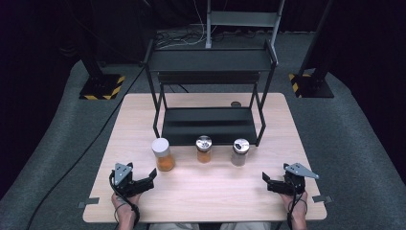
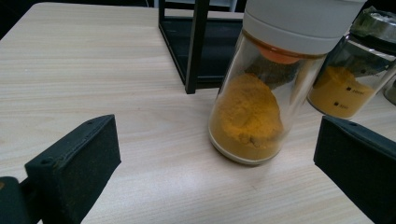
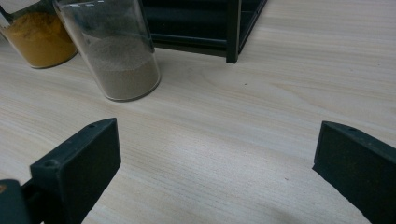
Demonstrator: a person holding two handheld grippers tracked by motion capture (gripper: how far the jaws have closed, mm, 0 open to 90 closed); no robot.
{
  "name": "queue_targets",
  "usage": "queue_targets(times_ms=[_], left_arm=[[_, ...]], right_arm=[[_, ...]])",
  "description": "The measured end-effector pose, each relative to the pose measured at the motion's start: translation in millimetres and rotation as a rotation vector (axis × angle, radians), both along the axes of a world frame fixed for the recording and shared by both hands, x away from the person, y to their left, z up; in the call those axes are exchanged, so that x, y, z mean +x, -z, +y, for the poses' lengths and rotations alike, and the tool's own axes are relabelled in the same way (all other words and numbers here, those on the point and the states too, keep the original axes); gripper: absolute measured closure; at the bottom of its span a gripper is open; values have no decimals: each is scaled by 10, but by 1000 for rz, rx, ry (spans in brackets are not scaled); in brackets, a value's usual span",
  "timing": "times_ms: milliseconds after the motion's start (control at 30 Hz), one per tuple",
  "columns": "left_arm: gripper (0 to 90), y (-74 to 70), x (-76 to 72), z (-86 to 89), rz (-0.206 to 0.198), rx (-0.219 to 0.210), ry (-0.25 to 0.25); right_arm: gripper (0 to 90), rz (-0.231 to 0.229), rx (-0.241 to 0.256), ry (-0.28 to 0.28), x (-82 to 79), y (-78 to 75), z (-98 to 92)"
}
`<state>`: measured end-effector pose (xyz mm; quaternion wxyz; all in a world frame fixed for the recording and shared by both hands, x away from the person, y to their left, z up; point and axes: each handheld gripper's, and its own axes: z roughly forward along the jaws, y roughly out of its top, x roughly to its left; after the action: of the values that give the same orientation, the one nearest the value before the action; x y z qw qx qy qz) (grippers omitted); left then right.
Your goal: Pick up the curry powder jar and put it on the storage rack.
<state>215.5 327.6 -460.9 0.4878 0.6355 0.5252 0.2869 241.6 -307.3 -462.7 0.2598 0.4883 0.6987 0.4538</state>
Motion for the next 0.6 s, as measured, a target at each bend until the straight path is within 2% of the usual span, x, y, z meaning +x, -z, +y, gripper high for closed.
queue_targets(times_ms=[67, 500, 600], left_arm=[[2, -2, -12, -33, -16, -3, -10], [2, -55, 67, -141, -19, 26, 7], [2, -76, 84, -174, -15, 34, -1]], right_arm=[[0, 2, 2, 0, 3, 0, -3], [0, 9, -9, -8, 20, -15, 6], [0, 12, -10, -9, 26, -18, 7]])
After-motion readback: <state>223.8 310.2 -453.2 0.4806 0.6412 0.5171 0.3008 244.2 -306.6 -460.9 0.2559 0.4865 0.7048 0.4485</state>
